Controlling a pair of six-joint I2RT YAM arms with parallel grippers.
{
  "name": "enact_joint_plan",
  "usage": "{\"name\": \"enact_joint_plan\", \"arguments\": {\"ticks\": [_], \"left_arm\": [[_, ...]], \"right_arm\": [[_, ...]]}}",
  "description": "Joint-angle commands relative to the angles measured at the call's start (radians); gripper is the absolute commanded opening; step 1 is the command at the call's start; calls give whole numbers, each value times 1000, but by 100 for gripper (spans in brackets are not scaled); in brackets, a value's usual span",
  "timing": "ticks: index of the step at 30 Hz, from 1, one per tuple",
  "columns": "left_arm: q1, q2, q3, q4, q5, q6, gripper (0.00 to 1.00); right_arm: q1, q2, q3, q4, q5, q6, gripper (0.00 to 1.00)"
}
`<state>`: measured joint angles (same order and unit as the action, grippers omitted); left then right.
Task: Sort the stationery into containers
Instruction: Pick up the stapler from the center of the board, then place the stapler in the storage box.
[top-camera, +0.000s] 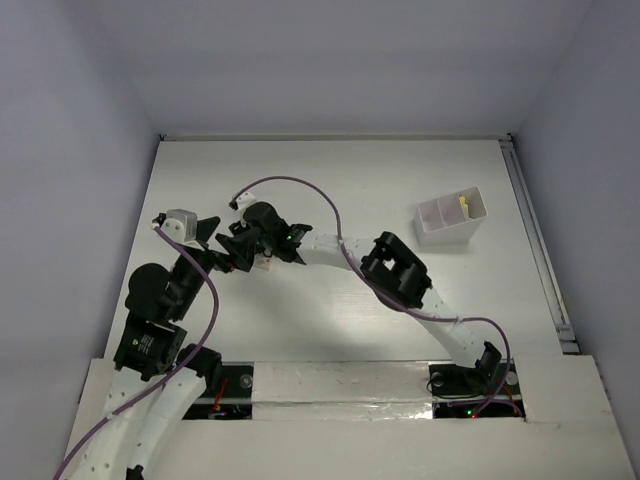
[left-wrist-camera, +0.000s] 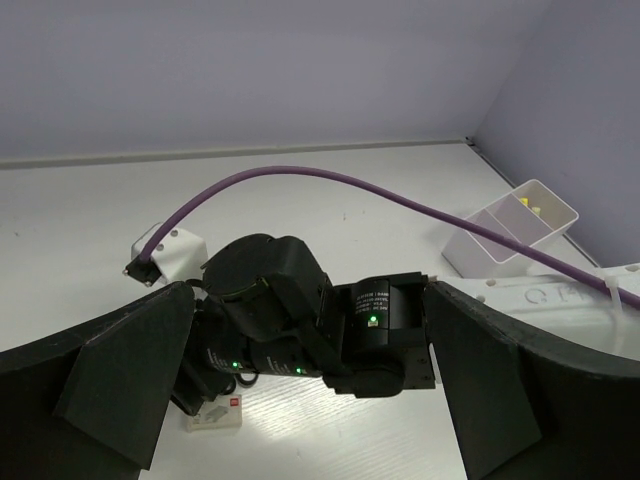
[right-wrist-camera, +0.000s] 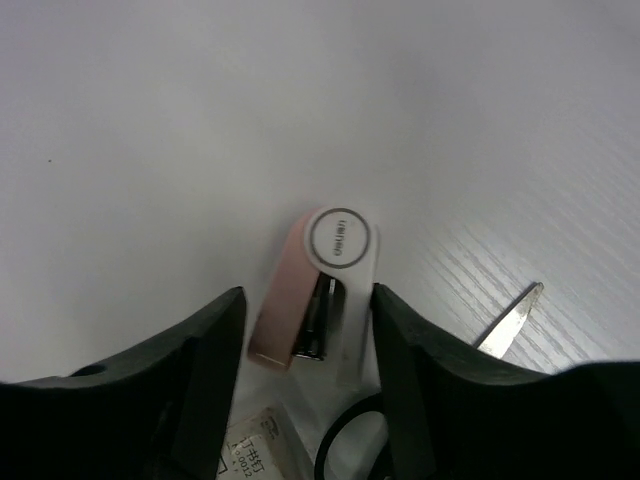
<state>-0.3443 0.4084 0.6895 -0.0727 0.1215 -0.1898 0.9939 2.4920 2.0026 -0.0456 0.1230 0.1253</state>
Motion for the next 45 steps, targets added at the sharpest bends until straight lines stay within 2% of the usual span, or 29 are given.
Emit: {"name": "enact_joint_plan", "arguments": {"ticks": [1,7,10,17,21,24,28,33,37,45], "left_arm": [[7,-13,44,42,9,-8,99],[-2,-13,44,42,13,-10,99],[-2,-13,44,42,15,-10,99],[-2,-14,44,42,13,-10,99],[-2,-22,42,42,13,-10,99],[-2,-26,42,42,14,-8,99],[-21,-40,41,39,15,-8,99],[-39,-48,42,39,18,-10,99],[-64,-54,44,40,18,-8,99],[-114,-82,44,36,3,-7,99]], "right_arm": [[20,10,55,-2,76,-30,55],[20,-15,12,35,115,8,27],[20,-47,-8,111,125,39,17],[20,-180,-122,269,174,99,14],[-17,-336,-317,348,214,96,13],[-83,-490,-441,343,227,79,13],[-196,-708,-682,254,306,33,13],[-383,-1000,-869,75,313,27,14],[-546,-1090,-900,-111,299,24,14],[-698,-1098,-875,-327,309,27,14]]}}
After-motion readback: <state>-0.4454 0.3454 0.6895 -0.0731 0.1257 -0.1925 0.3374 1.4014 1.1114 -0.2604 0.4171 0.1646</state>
